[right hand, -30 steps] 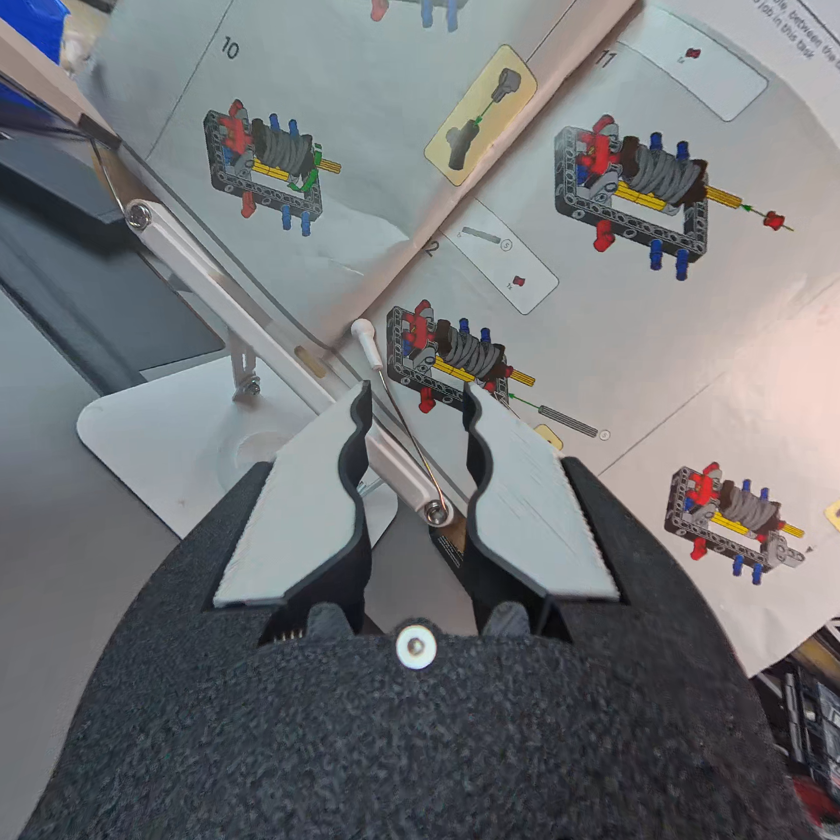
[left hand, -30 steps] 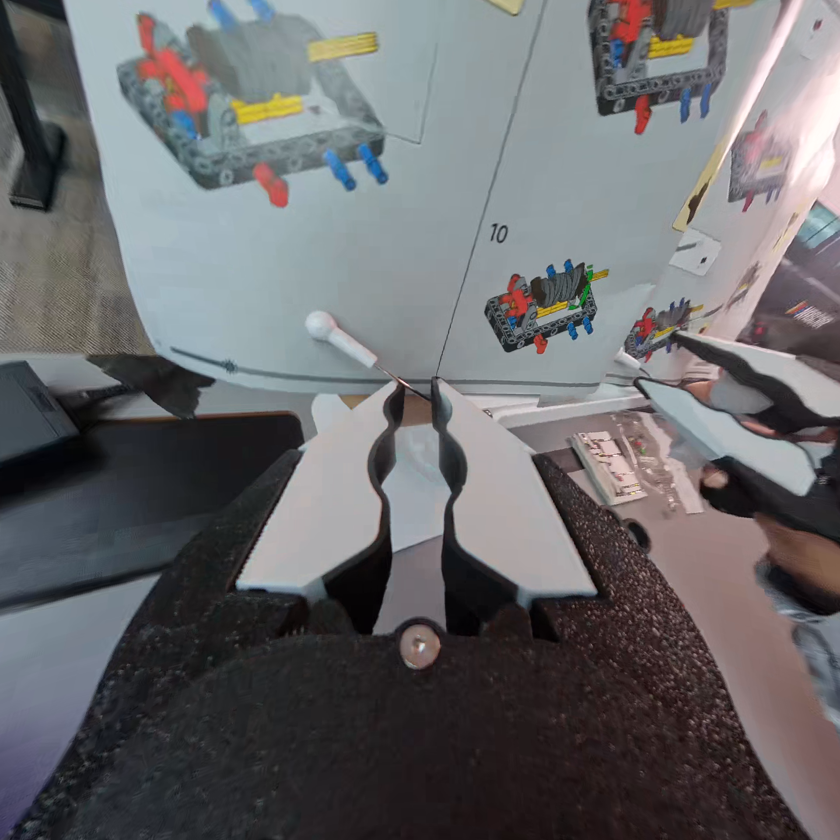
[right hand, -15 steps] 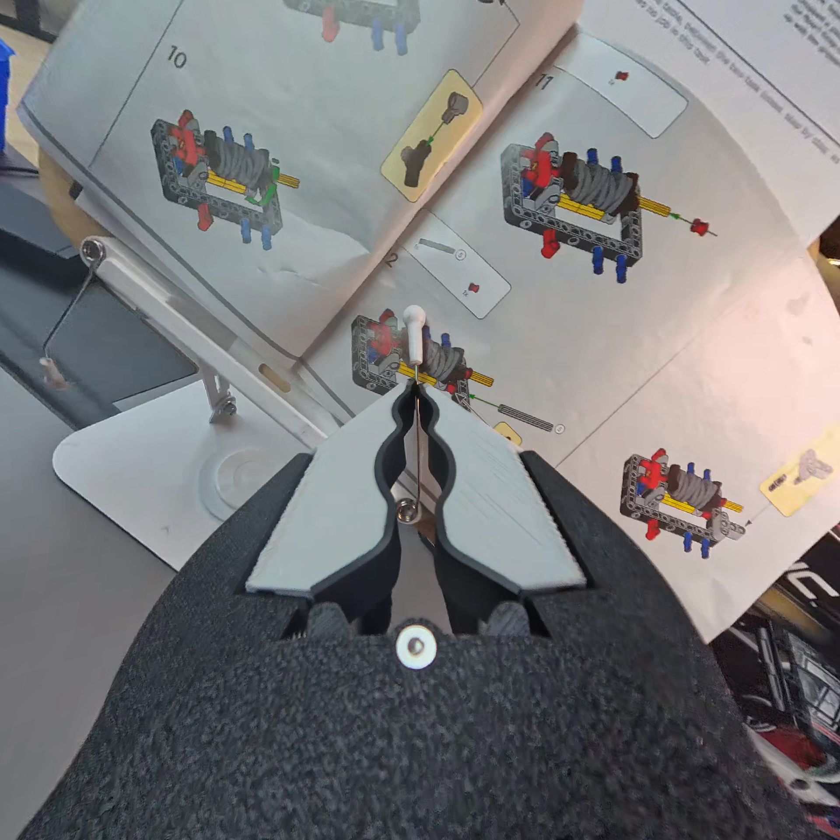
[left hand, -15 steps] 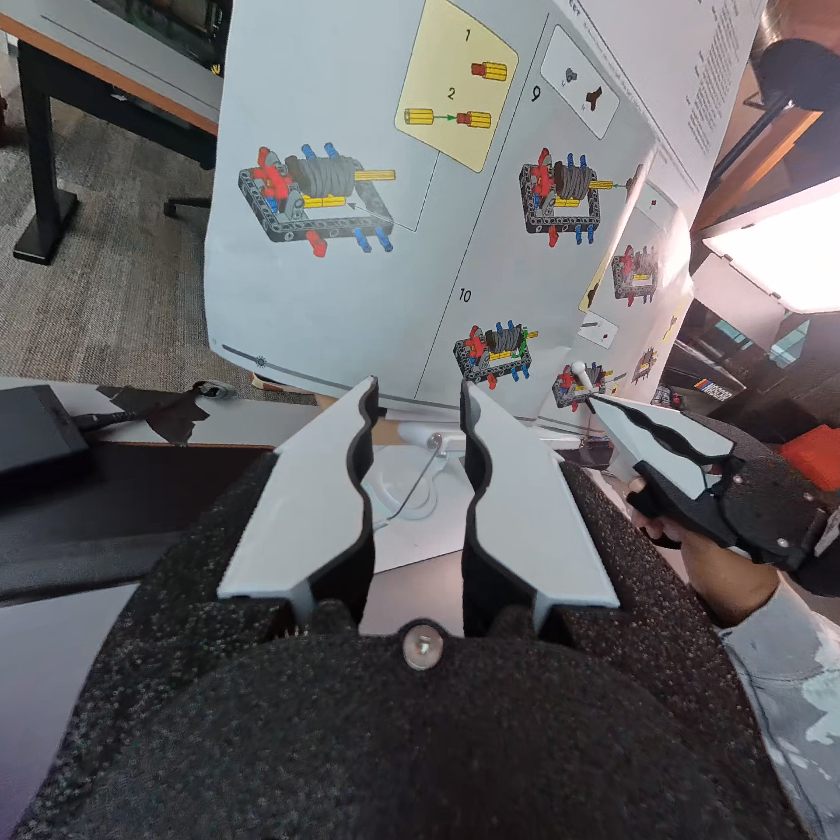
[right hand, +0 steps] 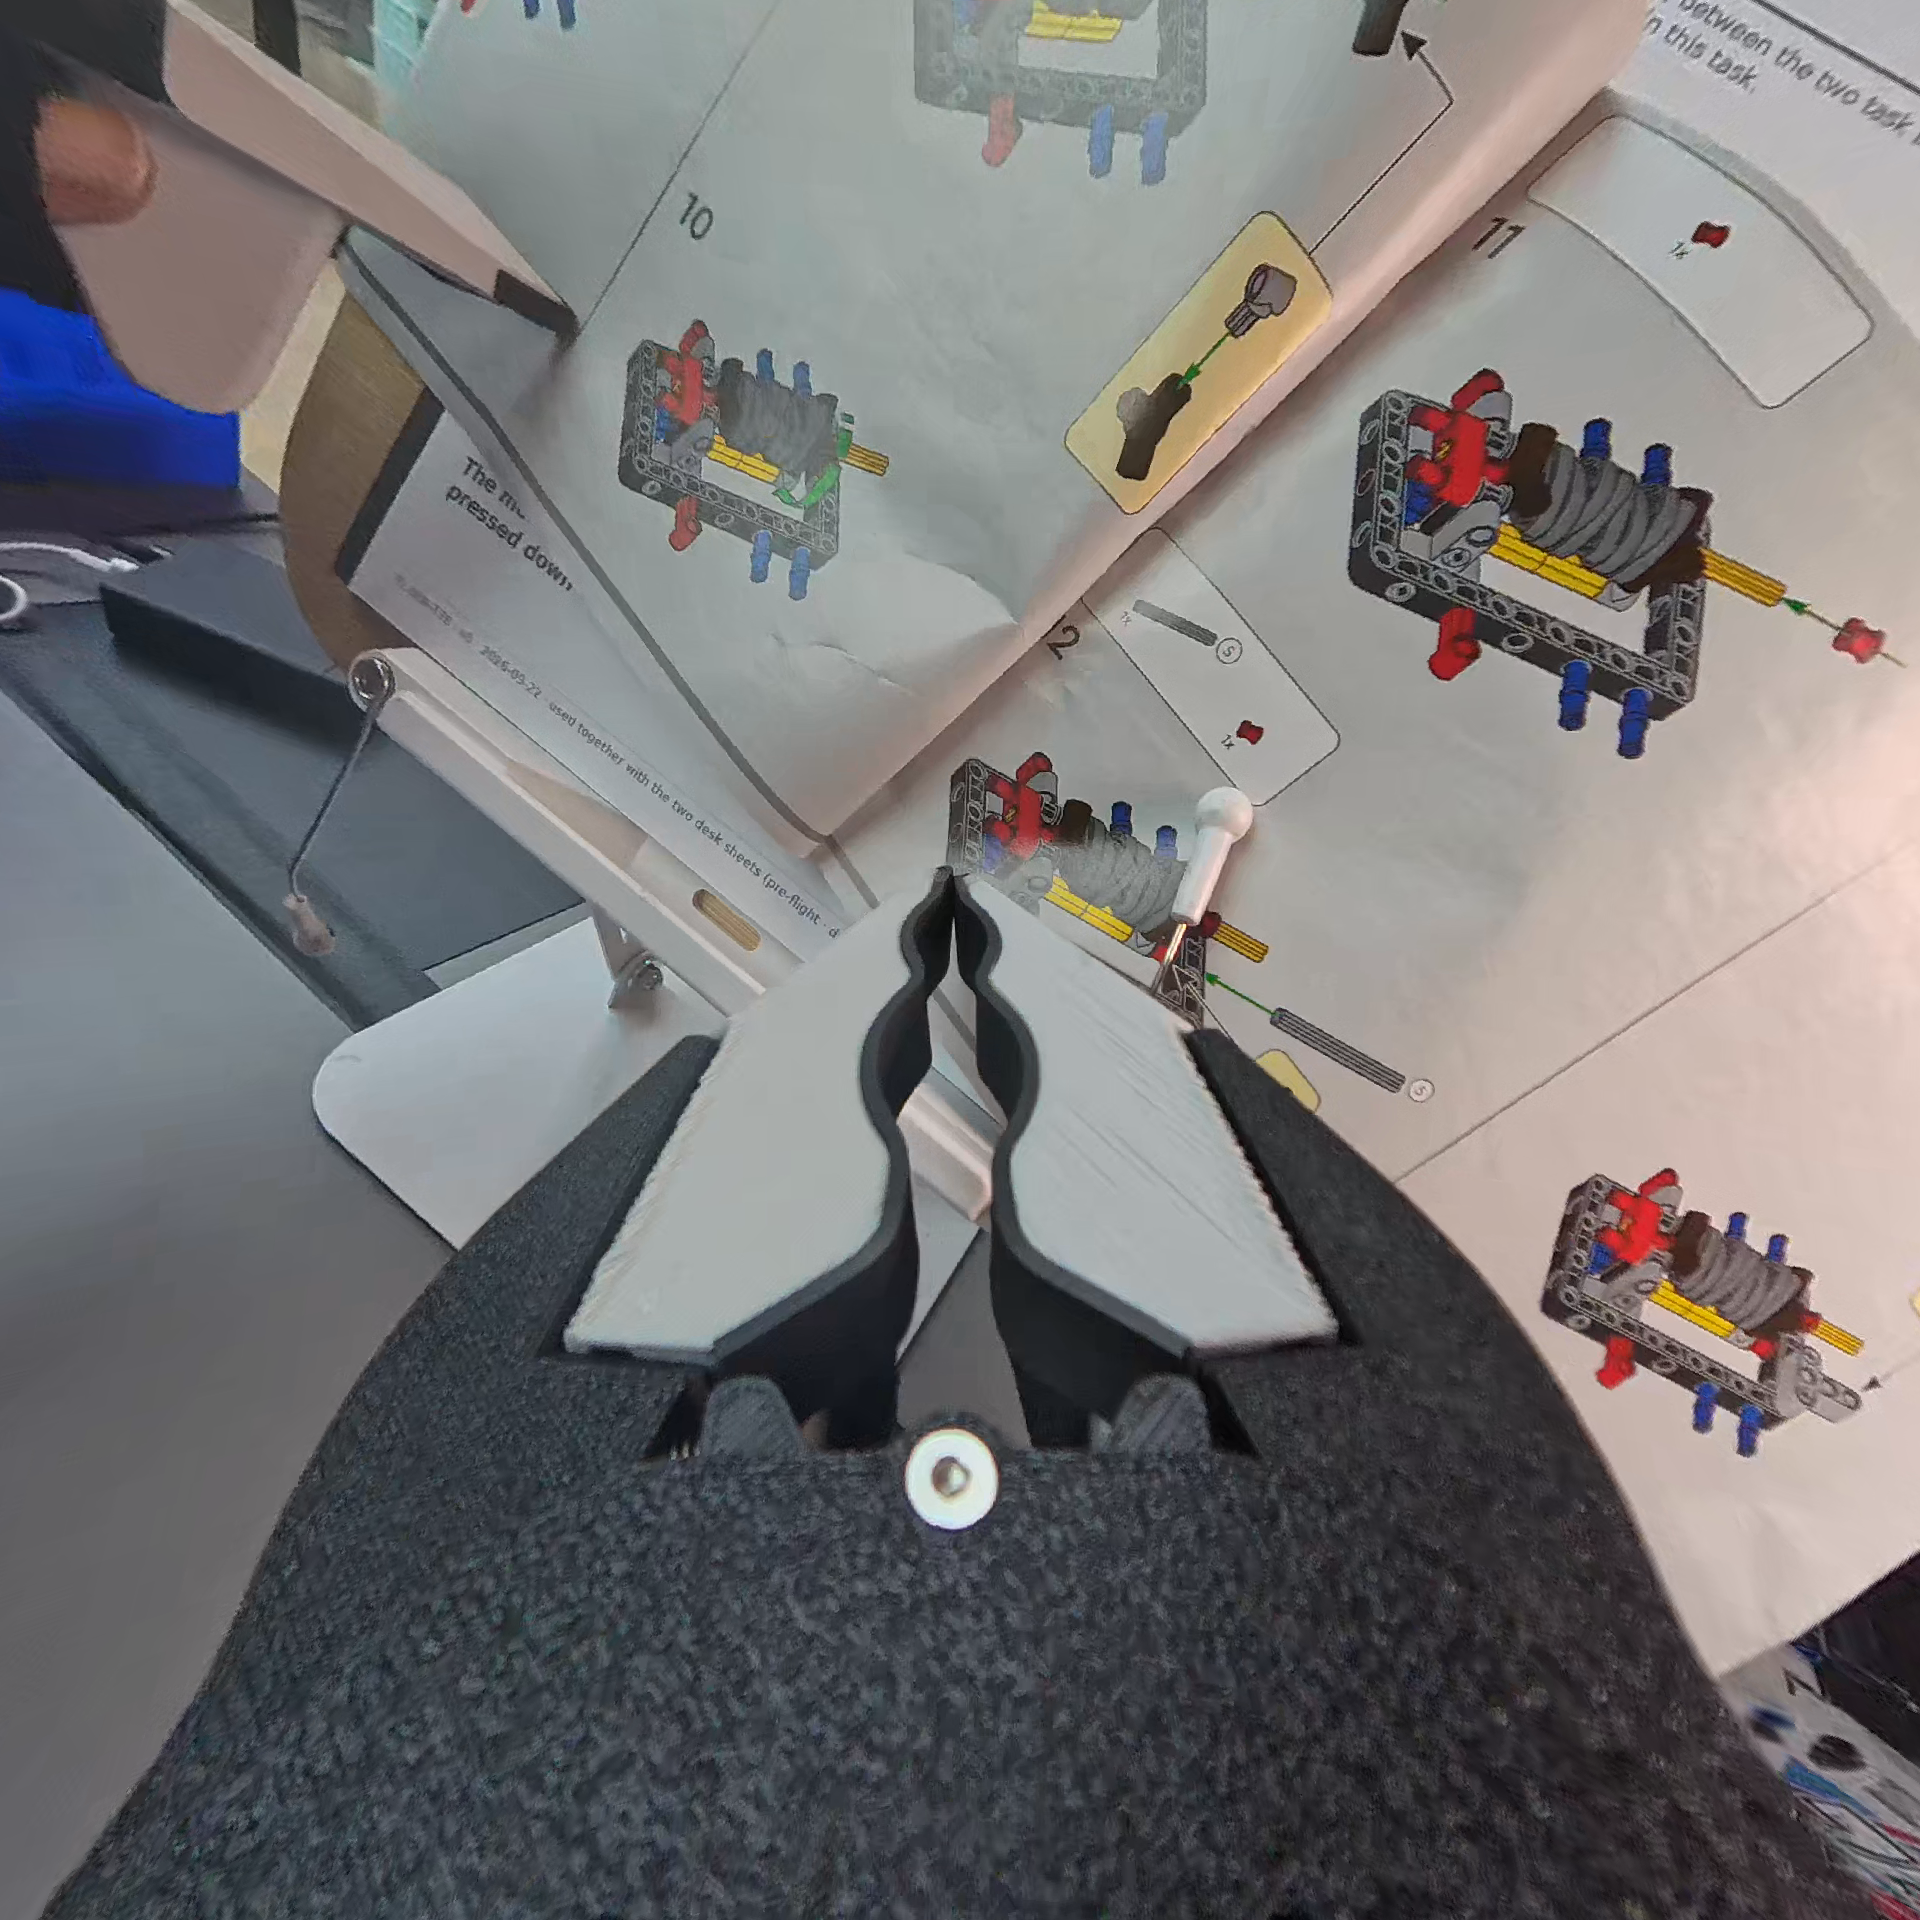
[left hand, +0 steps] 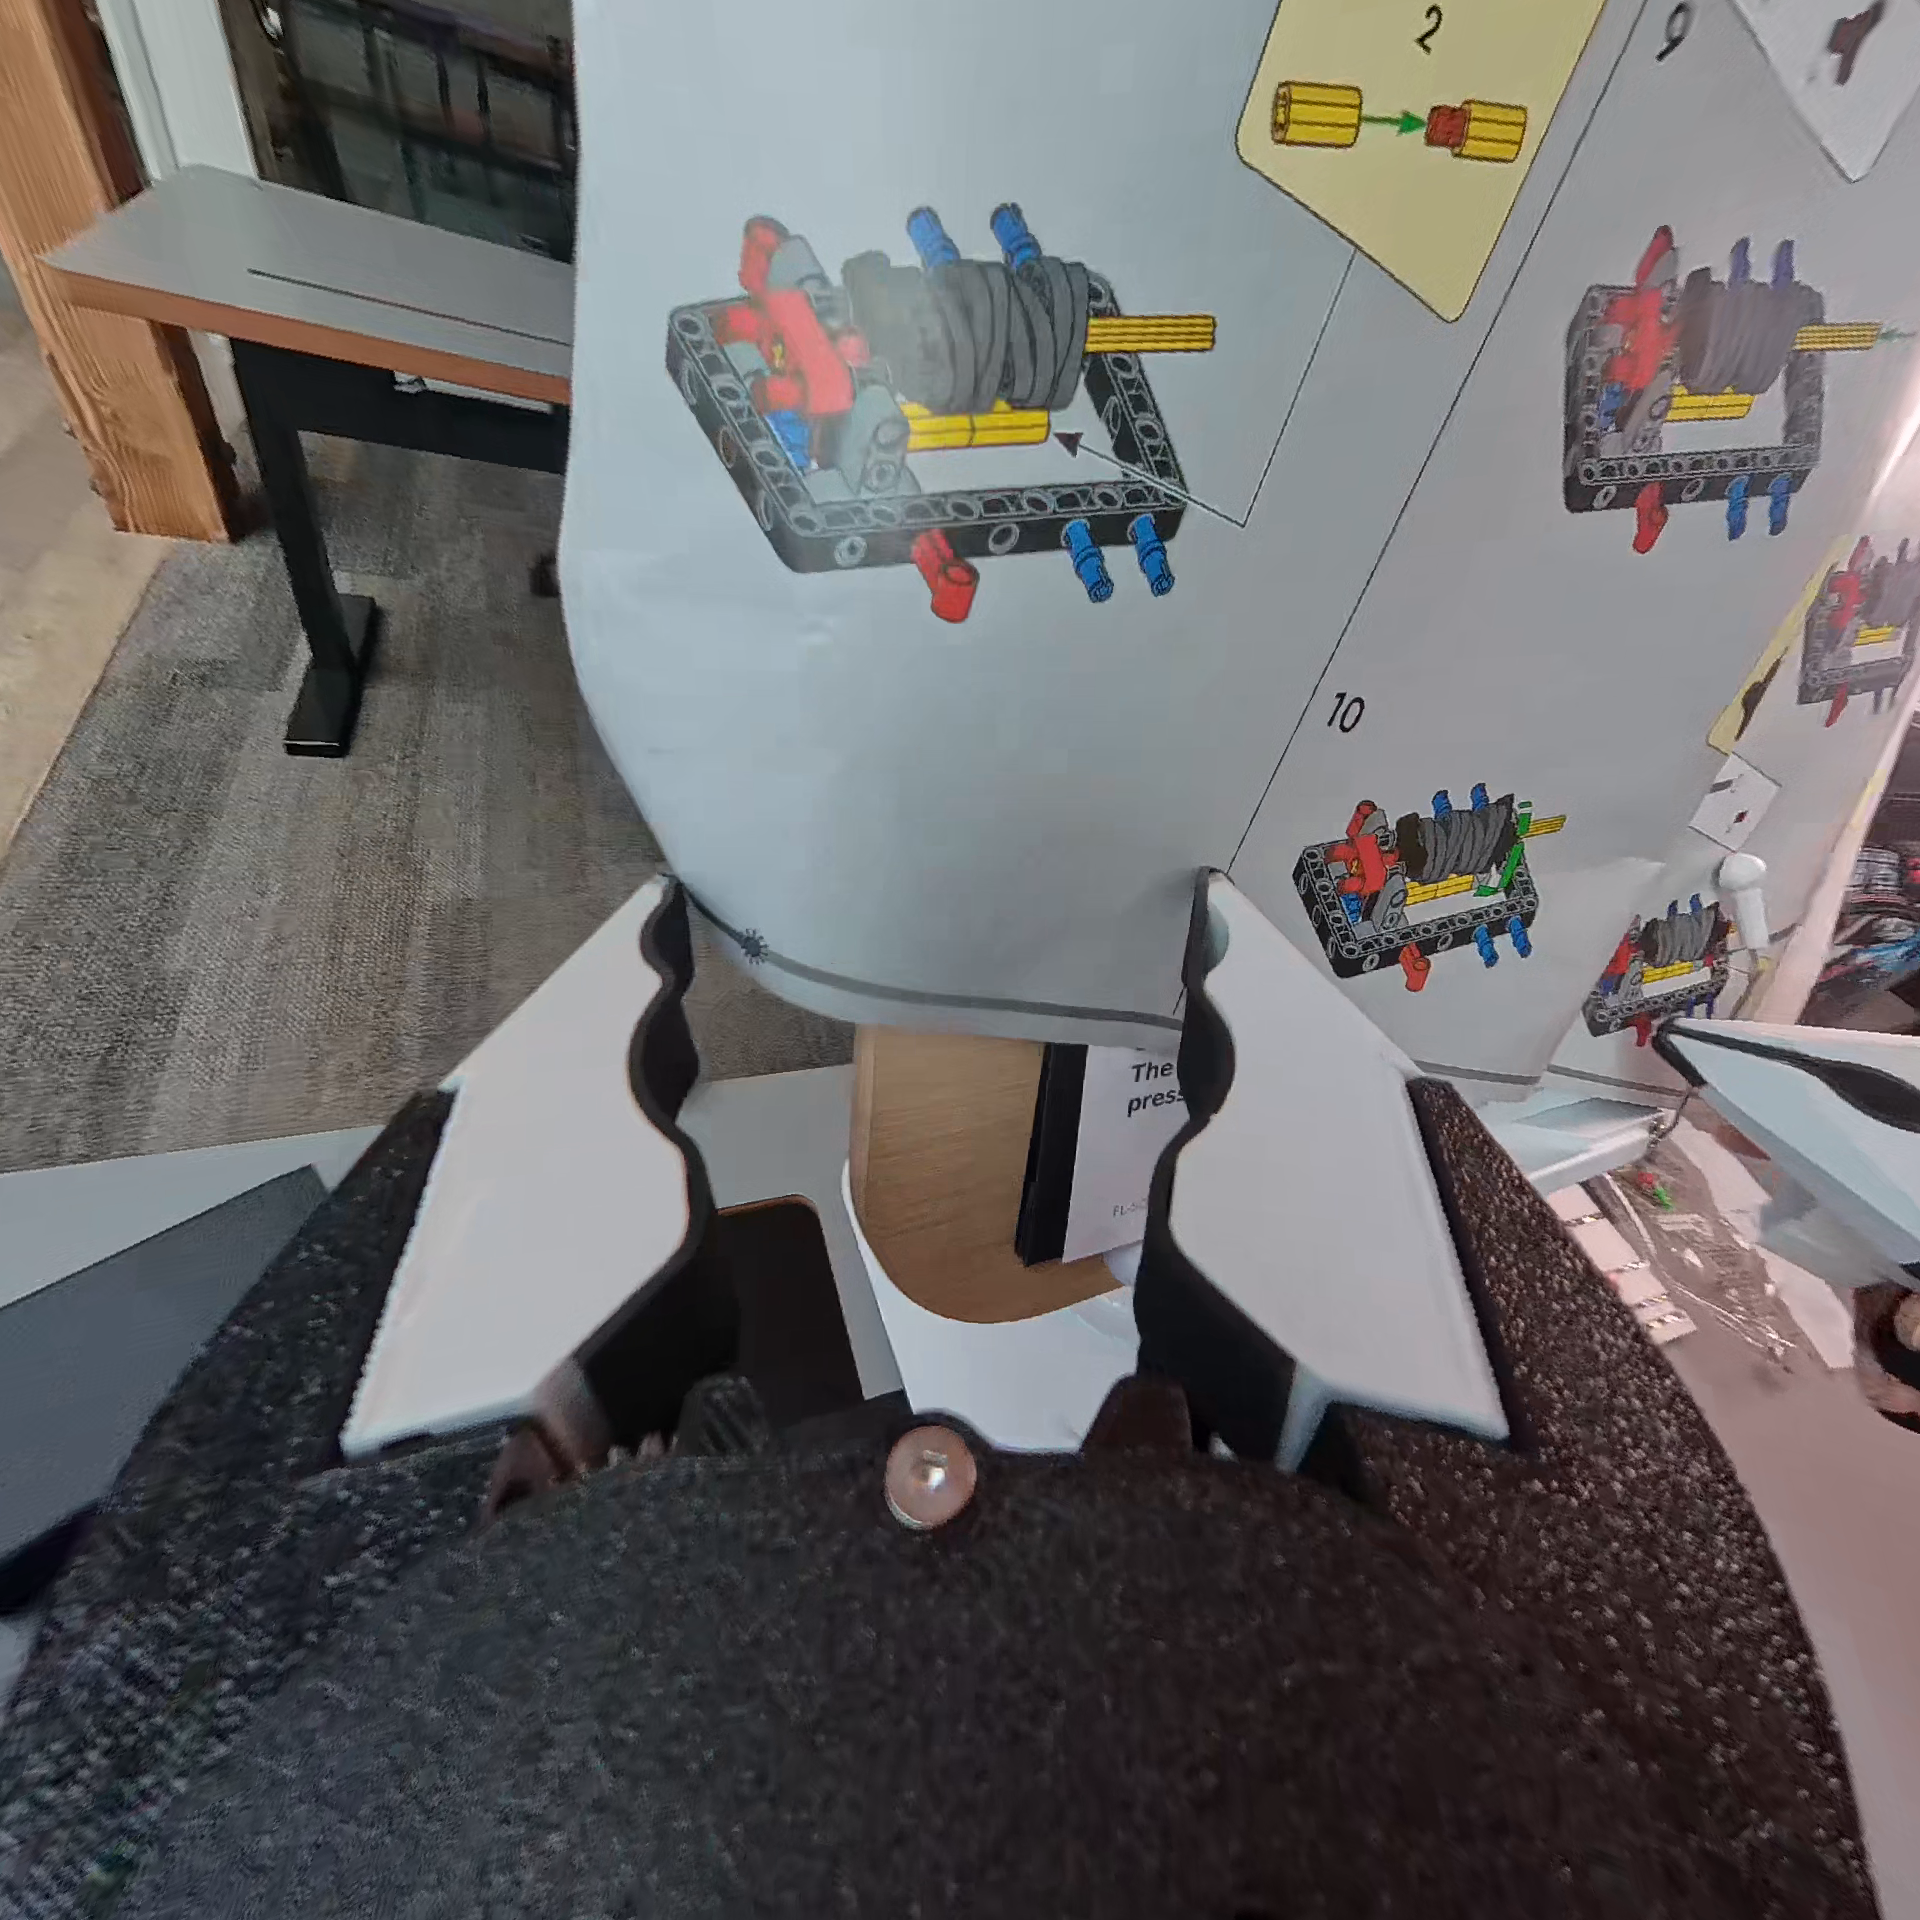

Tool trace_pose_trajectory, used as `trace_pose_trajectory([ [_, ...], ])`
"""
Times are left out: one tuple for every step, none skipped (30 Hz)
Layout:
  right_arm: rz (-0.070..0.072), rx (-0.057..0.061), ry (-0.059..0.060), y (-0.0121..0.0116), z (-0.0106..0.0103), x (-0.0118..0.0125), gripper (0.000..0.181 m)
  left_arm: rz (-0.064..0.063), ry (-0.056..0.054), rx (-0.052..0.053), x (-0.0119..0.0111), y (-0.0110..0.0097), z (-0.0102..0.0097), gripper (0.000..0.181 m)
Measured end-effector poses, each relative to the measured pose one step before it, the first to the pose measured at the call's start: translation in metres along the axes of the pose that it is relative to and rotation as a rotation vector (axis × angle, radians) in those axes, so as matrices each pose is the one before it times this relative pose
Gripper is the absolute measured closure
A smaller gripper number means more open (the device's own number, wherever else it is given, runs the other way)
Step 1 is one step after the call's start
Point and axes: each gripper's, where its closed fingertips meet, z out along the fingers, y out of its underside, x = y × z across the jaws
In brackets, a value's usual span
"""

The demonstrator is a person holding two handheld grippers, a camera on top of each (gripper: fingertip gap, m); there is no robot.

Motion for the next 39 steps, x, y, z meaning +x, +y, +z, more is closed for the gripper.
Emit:
trace_pose_trajectory([
  [0.0096, 0.0127, 0.0039, -0.0011, -0.00102, -0.00083, 0.181, -0.0284, 0.0478, -0.0058, 0.0036, 0.00191, 0.00191, 0.094],
  [0.0051, 0.0118, 0.0058, -0.00076, -0.00169, -0.00042, 0.181, -0.0247, 0.0437, -0.0003, 0.00328, 0.00088, 0.0006, 0.107],
  [0.0032, 0.0188, 0.0172, -0.00179, -0.00301, 0.00167, 0.181, -0.0223, 0.0317, 0.004, 0.00216, 0.00044, -0.00012, 0.117],
  [0.0036, 0.0258, 0.017, -0.00294, -0.00392, 0.00257, 0.181, -0.0186, 0.0186, 0.008, 0.00061, 0.0002, -0.00076, 0.121],
  [0.0078, 0.0176, 0.0197, -0.00189, -0.00393, 0.0039, 0.181, -0.0148, 0.0079, 0.0076, -0.00075, 0.00016, -0.00155, 0.126],
  [0.0109, 0.0098, 0.0177, -0.00045, -0.00362, 0.00479, 0.181, -0.0116, 0.0, 0.0075, -0.00153, -0.00012, -0.00291, 0.13],
  [0.0139, 0.0, 0.0152, 0.00124, -0.00275, 0.00511, 0.179, -0.0079, -0.0073, 0.0119, -0.00263, -0.00046, -0.00429, 0.134],
  [0.0154, -0.0067, 0.0131, 0.0029, -0.00203, 0.00517, 0.174, -0.0057, -0.0101, 0.0106, -0.00321, -0.00043, -0.0055, 0.142],
  [0.0125, -0.0088, 0.0088, 0.00397, -0.00118, 0.0043, 0.171, -0.0026, -0.0091, 0.0057, -0.00309, 0.00031, -0.00591, 0.151],
  [0.0049, -0.0136, 0.0049, 0.00512, 0.00022, 0.00289, 0.168, 0.0072, -0.0115, 0.0015, -0.00321, 0.00135, -0.00555, 0.16],
  [-0.0028, -0.0224, 0.0026, 0.00656, 0.00173, 0.00131, 0.165, 0.0205, -0.0168, -0.0015, -0.00353, 0.002, -0.00508, 0.166],
  [-0.0035, -0.0217, 0.003, 0.00608, 0.00244, 0.00021, 0.162, 0.023, -0.0165, -0.0092, -0.00302, 0.0032, -0.00423, 0.177],
  [-0.0004, -0.0115, -0.0019, 0.00398, 0.00219, -0.00166, 0.16, 0.0105, -0.0122, -0.0138, -0.00185, 0.00435, -0.00326, 0.181],
  [-0.0001, -0.0041, -0.0058, 0.00186, 0.00164, -0.00299, 0.16, 0.0038, -0.0066, -0.0108, -0.00099, 0.00466, -0.00289, 0.181],
  [-0.0029, 0.0004, 0.0, 0.00039, 0.00081, -0.00275, 0.16, 0.0007, -0.0034, -0.0128, -0.00049, 0.00539, -0.00271, 0.181],
  [-0.0085, -0.0001, 0.0002, -0.00005, 0.00036, -0.00262, 0.16, -0.0066, -0.0074, -0.0159, -0.001, 0.00619, -0.00281, 0.181],
  [-0.0071, -0.0012, 0.0029, -0.00016, 0.00006, -0.00195, 0.16, -0.0118, -0.0121, -0.0193, -0.00223, 0.00735, -0.0027, 0.181],
  [-0.0067, 0.0015, 0.0026, -0.00038, -0.00028, -0.00122, 0.16, -0.0103, -0.0147, -0.0209, -0.00358, 0.00793, -0.00236, 0.181],
  [-0.0076, -0.0004, -0.0009, -0.00011, 0.00003, -0.00122, 0.16, -0.0105, -0.0145, -0.0193, -0.00445, 0.00765, -0.00202, 0.181],
  [-0.0104, -0.0068, 0.0003, 0.00063, 0.00031, -0.00048, 0.16, -0.019, -0.0073, -0.0119, -0.00395, 0.00596, -0.00196, 0.181],
  [-0.0108, -0.0054, 0.005, 0.00005, 0.00026, 0.0006, 0.161, -0.0249, 0.001, -0.0027, -0.0028, 0.00308, -0.00237, 0.181],
  [-0.0076, -0.0014, -0.0002, -0.00065, 0.00024, 0.00024, 0.162, -0.0211, 0.002, -0.0005, -0.00194, 0.00082, -0.00242, 0.181],
  [-0.0036, -0.0026, -0.0103, -0.00084, 0.00058, -0.00116, 0.164, -0.0095, 0.0003, -0.0054, -0.00076, 0.00048, -0.00157, 0.181],
  [-0.0035, -0.0059, -0.0113, -0.00049, 0.00102, -0.00156, 0.166, -0.0019, -0.0006, -0.0147, 0.00003, 0.00148, -0.00045, 0.181],
  [-0.0089, -0.0057, 0.001, -0.00067, 0.00113, -0.00016, 0.167, -0.0038, -0.0025, -0.0131, 0.00007, 0.00115, -0.00009, 0.181],
  [-0.0136, -0.0018, 0.0032, -0.00135, 0.00077, -0.00016, 0.167, -0.0064, -0.0016, 0.0017, 0.00003, -0.00094, -0.00056, 0.181],
  [-0.0111, -0.0047, 0.0046, -0.00104, 0.0004, -0.00009, 0.166, -0.0084, 0.0051, 0.0119, 0.00039, -0.00214, -0.00094, 0.178],
  [-0.0077, -0.0084, 0.0056, -0.00021, 0.00036, 0.00031, 0.166, -0.0106, 0.0046, 0.007, -0.00042, -0.00131, -0.00119, 0.173],
  [-0.0008, -0.0034, 0.0036, -0.00063, 0.00001, 0.00007, 0.166, -0.0069, -0.0083, 0.0037, -0.0029, -0.00051, -0.00179, 0.167],
  [0.0043, 0.0068, 0.0104, -0.00233, -0.00099, 0.00091, 0.164, 0.0043, -0.0129, 0.0131, -0.0036, -0.00184, -0.00272, 0.16],
  [-0.0007, 0.0133, 0.0112, -0.00354, -0.0014, 0.00058, 0.163, 0.0109, -0.0103, 0.0178, -0.00322, -0.00229, -0.00335, 0.159],
  [-0.0063, 0.0141, 0.0042, -0.00409, -0.0013, -0.00114, 0.162, 0.0076, -0.0034, 0.0159, -0.00198, -0.00202, -0.00314, 0.16],
  [-0.0084, 0.0095, -0.0029, -0.00336, -0.0005, -0.00275, 0.162, 0.0008, 0.0135, 0.0212, 0.00092, -0.00276, -0.0029, 0.16],
  [-0.0078, 0.0011, -0.0091, -0.00181, 0.0003, -0.00409, 0.162, 0.0005, 0.0179, 0.0265, 0.00254, -0.00362, -0.00284, 0.16],
  [-0.0036, -0.0005, -0.0063, -0.00138, 0.00069, -0.00365, 0.161, 0.0098, 0.003, 0.0213, 0.00146, -0.00326, -0.00242, 0.16],
  [0.0003, 0.0042, -0.0065, -0.00179, 0.00034, -0.00343, 0.161, 0.0212, 0.0008, 0.0143, 0.00202, -0.00245, -0.0011, 0.159],
  [0.0035, 0.0029, -0.0057, -0.00157, 0.00021, -0.00308, 0.161, 0.0318, 0.0094, 0.0102, 0.00399, -0.00216, 0.00062, 0.153],
  [0.0049, 0.003, -0.0068, -0.00151, -0.00009, -0.00308, 0.161, 0.0435, 0.0012, 0.0081, 0.00328, -0.00242, 0.00205, 0.144],
  [0.0073, 0.0046, -0.0074, -0.00162, -0.00036, -0.00304, 0.161, 0.0521, -0.0109, 0.0123, 0.00167, -0.00332, 0.00345, 0.135],
])
